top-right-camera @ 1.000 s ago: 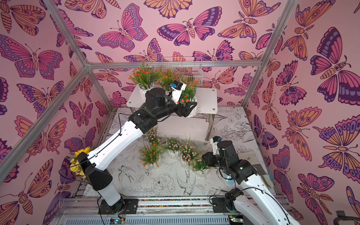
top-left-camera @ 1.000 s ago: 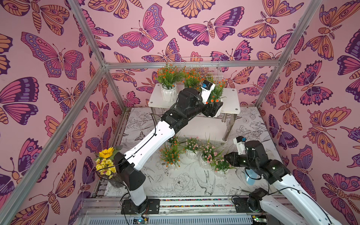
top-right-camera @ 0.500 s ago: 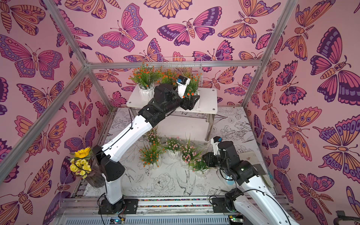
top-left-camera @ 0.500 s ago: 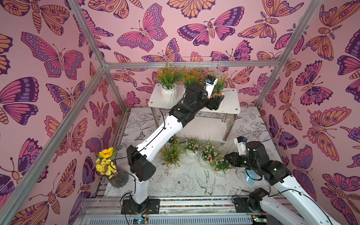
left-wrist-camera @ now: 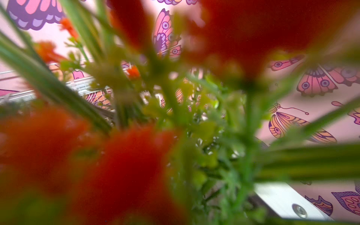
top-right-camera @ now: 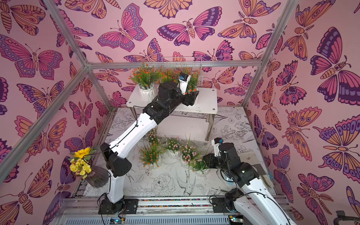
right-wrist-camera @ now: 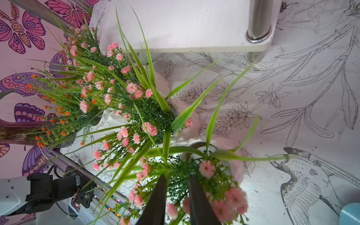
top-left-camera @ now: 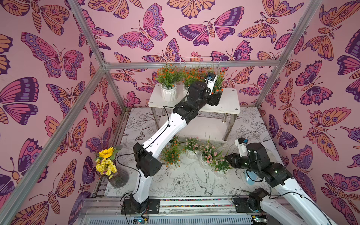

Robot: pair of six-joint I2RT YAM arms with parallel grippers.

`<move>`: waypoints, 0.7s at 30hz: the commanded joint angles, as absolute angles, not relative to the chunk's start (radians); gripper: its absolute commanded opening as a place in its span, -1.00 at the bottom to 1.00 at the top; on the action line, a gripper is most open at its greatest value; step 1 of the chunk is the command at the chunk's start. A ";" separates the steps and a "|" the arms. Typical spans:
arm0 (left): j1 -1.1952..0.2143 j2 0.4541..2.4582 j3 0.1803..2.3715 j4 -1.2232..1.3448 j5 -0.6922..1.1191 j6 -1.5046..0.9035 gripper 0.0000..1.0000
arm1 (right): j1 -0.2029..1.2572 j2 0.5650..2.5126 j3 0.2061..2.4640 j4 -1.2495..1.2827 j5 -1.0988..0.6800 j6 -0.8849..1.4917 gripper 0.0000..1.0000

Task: Place the baby's breath potted plants on the rack by color
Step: Place the baby's breath potted plant on the rack.

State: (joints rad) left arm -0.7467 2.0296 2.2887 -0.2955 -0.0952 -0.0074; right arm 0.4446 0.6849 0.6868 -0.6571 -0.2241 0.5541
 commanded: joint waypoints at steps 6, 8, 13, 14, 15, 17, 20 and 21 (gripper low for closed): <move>-0.740 2.031 2.321 -0.272 -0.177 0.006 0.61 | 0.439 0.664 0.680 -0.688 -0.205 0.576 -0.53; -0.739 2.034 2.322 -0.270 -0.183 0.007 0.76 | 0.439 0.657 0.678 -0.690 -0.201 0.577 -0.53; -0.740 2.040 2.332 -0.268 -0.161 0.011 1.00 | 0.439 0.646 0.675 -0.695 -0.197 0.578 -0.53; -0.739 2.040 2.332 -0.267 -0.157 0.011 1.00 | 0.439 0.645 0.675 -0.696 -0.198 0.581 -0.52; -0.740 2.038 2.333 -0.269 -0.152 0.010 1.00 | 0.438 0.644 0.675 -0.696 -0.198 0.581 -0.52; -0.741 2.029 2.328 -0.273 -0.151 0.008 1.00 | 0.439 0.638 0.674 -0.697 -0.197 0.582 -0.52; -0.747 2.003 2.306 -0.274 -0.135 0.009 1.00 | 0.439 0.631 0.676 -0.699 -0.196 0.583 -0.52; -0.751 1.991 2.295 -0.274 -0.132 0.012 1.00 | 0.439 0.629 0.677 -0.700 -0.194 0.584 -0.52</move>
